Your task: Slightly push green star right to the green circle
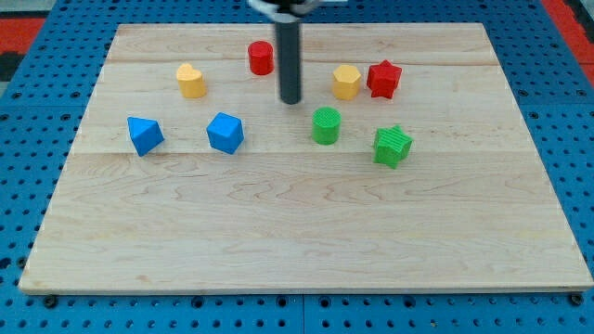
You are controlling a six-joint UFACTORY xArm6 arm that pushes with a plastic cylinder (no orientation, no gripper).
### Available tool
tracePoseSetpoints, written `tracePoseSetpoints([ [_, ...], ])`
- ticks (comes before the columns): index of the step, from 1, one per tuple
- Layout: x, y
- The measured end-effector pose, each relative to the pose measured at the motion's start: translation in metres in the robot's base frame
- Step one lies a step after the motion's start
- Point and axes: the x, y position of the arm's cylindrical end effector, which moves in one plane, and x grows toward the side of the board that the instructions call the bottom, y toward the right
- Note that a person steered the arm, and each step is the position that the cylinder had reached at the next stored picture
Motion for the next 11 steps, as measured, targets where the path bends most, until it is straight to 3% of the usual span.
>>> tracePoseSetpoints([
  [2, 0.035, 0.02],
  [3, 0.032, 0.021],
  [4, 0.026, 0.1],
  [5, 0.07, 0.168],
  [6, 0.136, 0.17],
  [7, 0.158, 0.107],
  [8, 0.132, 0.063],
  [9, 0.1, 0.081],
  [10, 0.097, 0.118],
  [11, 0.102, 0.084],
])
